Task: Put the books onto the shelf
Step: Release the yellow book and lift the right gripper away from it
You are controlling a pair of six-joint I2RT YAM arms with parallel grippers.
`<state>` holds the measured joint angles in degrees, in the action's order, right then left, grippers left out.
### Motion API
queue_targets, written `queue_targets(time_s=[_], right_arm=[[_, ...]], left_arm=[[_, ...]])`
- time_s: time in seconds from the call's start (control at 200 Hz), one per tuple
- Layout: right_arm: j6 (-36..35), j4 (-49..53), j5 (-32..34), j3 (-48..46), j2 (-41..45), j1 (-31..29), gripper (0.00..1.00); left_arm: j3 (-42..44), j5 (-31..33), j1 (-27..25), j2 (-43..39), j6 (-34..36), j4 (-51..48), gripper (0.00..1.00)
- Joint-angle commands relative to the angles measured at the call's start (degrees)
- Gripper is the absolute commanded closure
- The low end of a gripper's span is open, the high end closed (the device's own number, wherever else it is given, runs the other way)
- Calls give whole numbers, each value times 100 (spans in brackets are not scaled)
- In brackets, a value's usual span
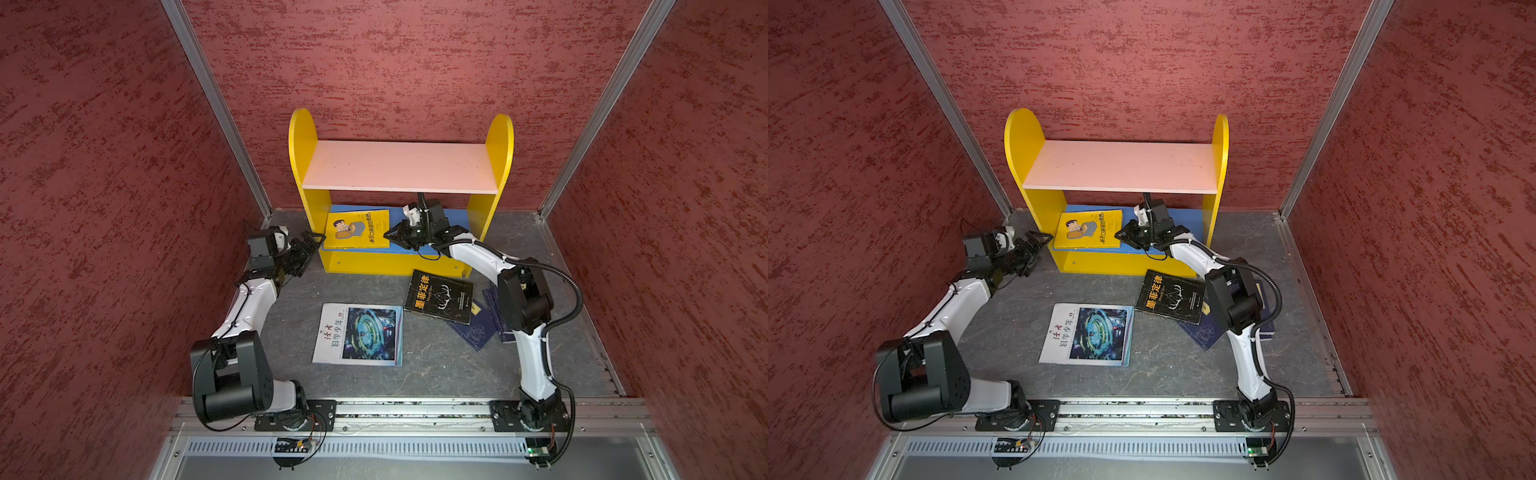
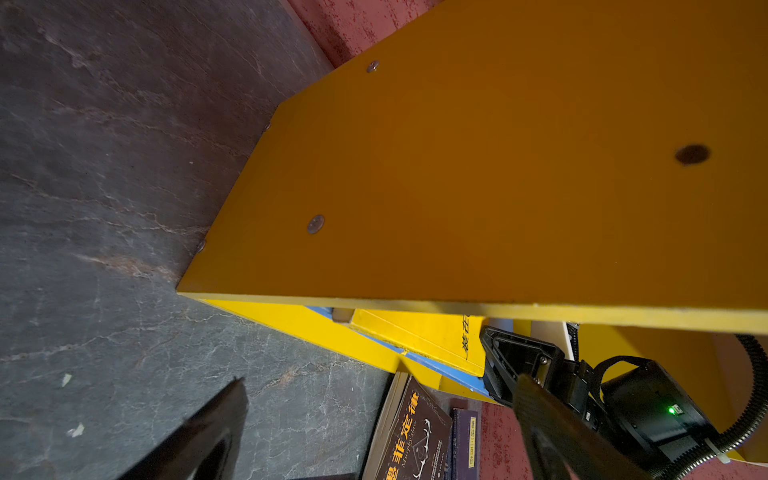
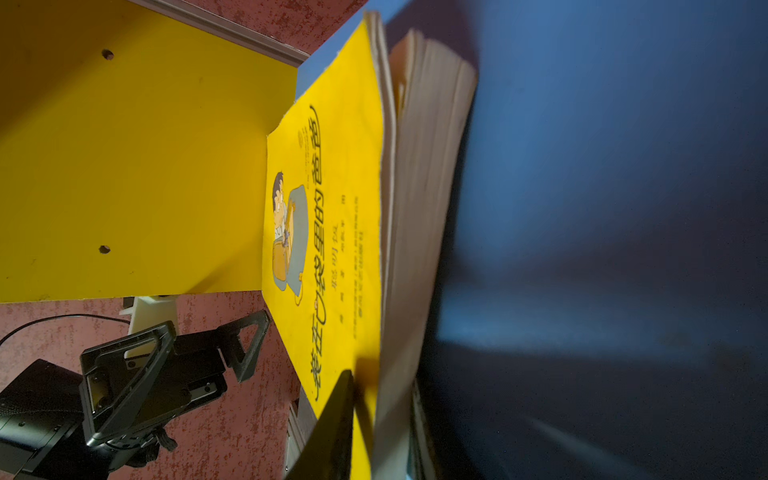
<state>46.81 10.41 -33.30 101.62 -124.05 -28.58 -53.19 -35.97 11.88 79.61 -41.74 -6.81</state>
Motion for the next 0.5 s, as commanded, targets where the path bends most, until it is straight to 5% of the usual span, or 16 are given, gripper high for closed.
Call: queue_targets(time_s=[0.0, 0.496], right_arm=[[-161, 1011, 132, -92, -120, -156, 75], [-359, 1283, 290, 165, -203, -269, 75]], left_arm=[[37, -1, -16, 73, -3, 57, 1], [27, -52, -7, 98, 10, 80, 1]])
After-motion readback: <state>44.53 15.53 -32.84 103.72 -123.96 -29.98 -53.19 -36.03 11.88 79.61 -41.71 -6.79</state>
